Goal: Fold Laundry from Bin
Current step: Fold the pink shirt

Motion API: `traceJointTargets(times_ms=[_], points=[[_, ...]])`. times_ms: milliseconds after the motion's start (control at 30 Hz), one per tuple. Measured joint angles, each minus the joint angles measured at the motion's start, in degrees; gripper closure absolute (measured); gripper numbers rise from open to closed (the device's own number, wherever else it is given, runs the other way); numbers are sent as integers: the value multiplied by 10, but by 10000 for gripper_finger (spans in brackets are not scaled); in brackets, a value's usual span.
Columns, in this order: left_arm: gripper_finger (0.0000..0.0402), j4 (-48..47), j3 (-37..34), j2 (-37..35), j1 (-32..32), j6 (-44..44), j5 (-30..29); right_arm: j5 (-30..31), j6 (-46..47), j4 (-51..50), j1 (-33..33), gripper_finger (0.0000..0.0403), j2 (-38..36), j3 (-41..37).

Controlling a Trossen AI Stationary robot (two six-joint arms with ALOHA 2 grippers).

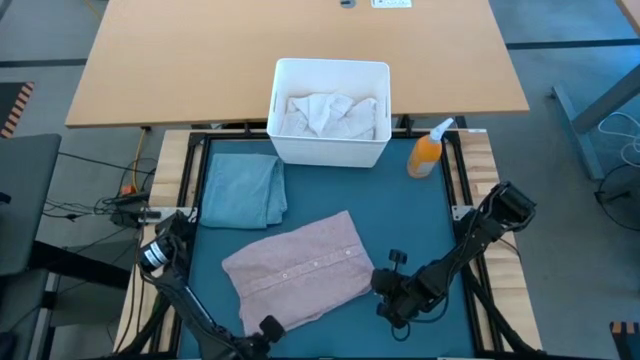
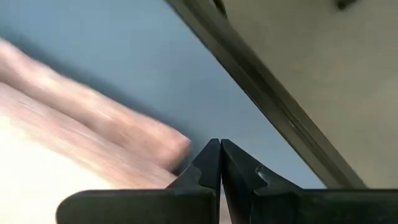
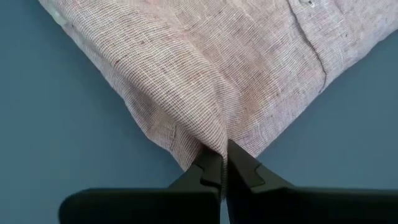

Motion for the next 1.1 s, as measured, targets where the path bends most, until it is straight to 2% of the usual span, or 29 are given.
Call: traceJointTargets(times_ms=[67,200,500,633,767,967,1100], points=[[398,4,2,-1,-7,31,-27,0,0,3,0,377,0,0],[373,1,-1,-1,-10,62,-42,0,0,5,0,376,0,0],[265,11,-18,4,19,81,-27,-1,-3,7,0,376,0,0],[234,7,-19,5,29,97,-21,-3,-5,7,0,377,0,0],[229,4,-19,5,40,121,-17,-4,-5,7,-2,377,0,0],[228,12,-19,36,53,139,44,-4,-5,6,-2,377,0,0],[242,18,-15,39,54,138,54,-5,-5,3,-2,376,0,0]])
